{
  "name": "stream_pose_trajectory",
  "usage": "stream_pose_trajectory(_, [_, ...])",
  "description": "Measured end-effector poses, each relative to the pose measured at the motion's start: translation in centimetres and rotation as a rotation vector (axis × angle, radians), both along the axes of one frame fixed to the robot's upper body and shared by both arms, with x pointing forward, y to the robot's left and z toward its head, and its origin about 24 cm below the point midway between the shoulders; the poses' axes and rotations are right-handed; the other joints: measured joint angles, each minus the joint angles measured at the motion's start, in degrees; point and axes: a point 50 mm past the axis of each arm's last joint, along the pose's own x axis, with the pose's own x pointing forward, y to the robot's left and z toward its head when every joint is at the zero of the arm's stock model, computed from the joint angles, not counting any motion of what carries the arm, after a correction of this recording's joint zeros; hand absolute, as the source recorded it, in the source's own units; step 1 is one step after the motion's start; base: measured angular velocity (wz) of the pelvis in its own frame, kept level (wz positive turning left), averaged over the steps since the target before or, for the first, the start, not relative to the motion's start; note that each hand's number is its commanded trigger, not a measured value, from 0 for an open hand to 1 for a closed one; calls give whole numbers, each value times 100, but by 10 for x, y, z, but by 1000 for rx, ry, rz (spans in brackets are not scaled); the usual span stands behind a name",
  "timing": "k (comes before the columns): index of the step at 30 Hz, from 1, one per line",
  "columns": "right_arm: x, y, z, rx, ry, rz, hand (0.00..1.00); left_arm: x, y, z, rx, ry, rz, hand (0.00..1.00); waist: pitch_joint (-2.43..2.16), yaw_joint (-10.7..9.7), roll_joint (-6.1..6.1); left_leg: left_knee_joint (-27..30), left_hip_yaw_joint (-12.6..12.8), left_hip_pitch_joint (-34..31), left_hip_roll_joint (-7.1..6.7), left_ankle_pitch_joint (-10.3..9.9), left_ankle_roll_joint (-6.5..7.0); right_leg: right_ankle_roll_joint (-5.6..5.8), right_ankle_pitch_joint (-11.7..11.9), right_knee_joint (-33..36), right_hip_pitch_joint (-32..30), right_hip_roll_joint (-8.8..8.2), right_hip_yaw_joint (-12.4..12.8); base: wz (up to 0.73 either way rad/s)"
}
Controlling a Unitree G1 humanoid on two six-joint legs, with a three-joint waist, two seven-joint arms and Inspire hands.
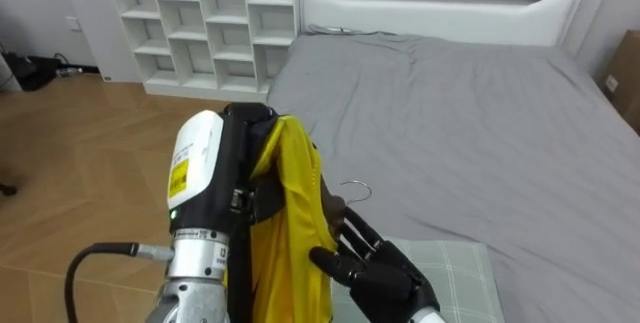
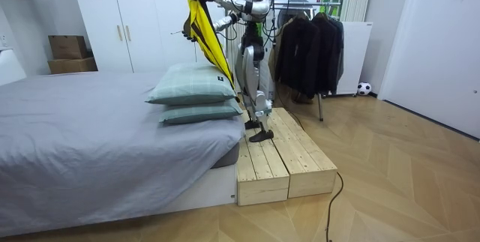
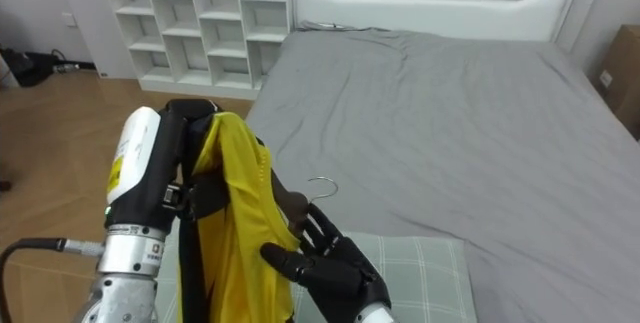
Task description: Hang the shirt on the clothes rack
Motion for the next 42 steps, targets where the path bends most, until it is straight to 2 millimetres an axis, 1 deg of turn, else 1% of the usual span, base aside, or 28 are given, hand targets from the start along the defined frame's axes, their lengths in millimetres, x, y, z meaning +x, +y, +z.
stream_pose_trajectory(1, [0, 1, 0, -1, -1, 4, 100, 0, 0, 1, -1, -2, 0, 100, 6, -1, 9, 0, 0, -5, -1, 0, 0, 0, 0, 0, -5, 1, 6, 0])
stream_pose_trajectory(4, [0, 0, 0, -4, 1, 2, 100, 3, -1, 4, -12, -18, -2, 100, 18, 0, 30, 1, -9, -17, -4, 0, 0, 0, 0, -2, -9, -1, 8, 0])
stream_pose_trajectory(7, [0, -3, -1, -23, 14, -11, 100, 5, 0, 10, -20, -57, 15, 100, 21, 0, 35, 4, -7, -19, -6, 0, 0, 0, 0, -2, -9, 1, 9, 0])
stream_pose_trajectory(11, [1, -10, -2, -51, 22, -25, 100, 7, -1, 18, -31, -105, 26, 100, 18, 9, 41, -11, -6, -20, -11, 0, 0, 0, 0, -3, -17, 7, 14, 0])
stream_pose_trajectory(15, [1, -15, -3, -64, 29, -35, 100, 8, 0, 21, -32, -129, 35, 100, 9, 11, 54, -14, -1, -20, -10, 0, 0, 0, 0, -3, -19, 8, 14, 0])
stream_pose_trajectory(18, [1, -16, -3, -69, 29, -35, 100, 8, 0, 21, -31, -135, 41, 100, -4, 18, 69, -13, 2, -18, -10, 0, 0, 0, 0, -3, -21, 7, 18, 0])
stream_pose_trajectory(36, [2, -14, -2, -63, 26, -30, 100, 8, 0, 22, -25, -154, 40, 100, -7, 12, 69, 9, -7, -25, -4, 2, 1, 0, 0, -4, -23, 2, -20, 0])
stream_pose_trajectory(37, [2, -14, -2, -52, 30, -35, 89, 7, 0, 22, -26, -156, 40, 100, -7, 12, 69, 9, -7, -25, -5, 2, 1, 0, 0, -4, -23, 2, -23, 0])
stream_pose_trajectory(39, [2, -14, -2, -39, 36, -41, 27, 8, 0, 23, -25, -161, 40, 100, -7, 15, 69, 9, -9, -26, -6, 2, 1, 0, 0, -4, -24, 2, -32, 0])
stream_pose_trajectory(40, [2, -14, -2, -35, 37, -42, 0, 8, 0, 24, -25, -164, 40, 100, -7, 16, 69, 9, -9, -26, -7, 2, 1, 0, 0, -4, -24, 2, -34, 0])
stream_pose_trajectory(42, [2, -14, -2, -31, 38, -44, 0, 8, 0, 24, -25, -164, 38, 100, -7, 14, 69, 9, -9, -26, -7, 2, 1, 0, 0, -4, -24, 2, -34, 0])
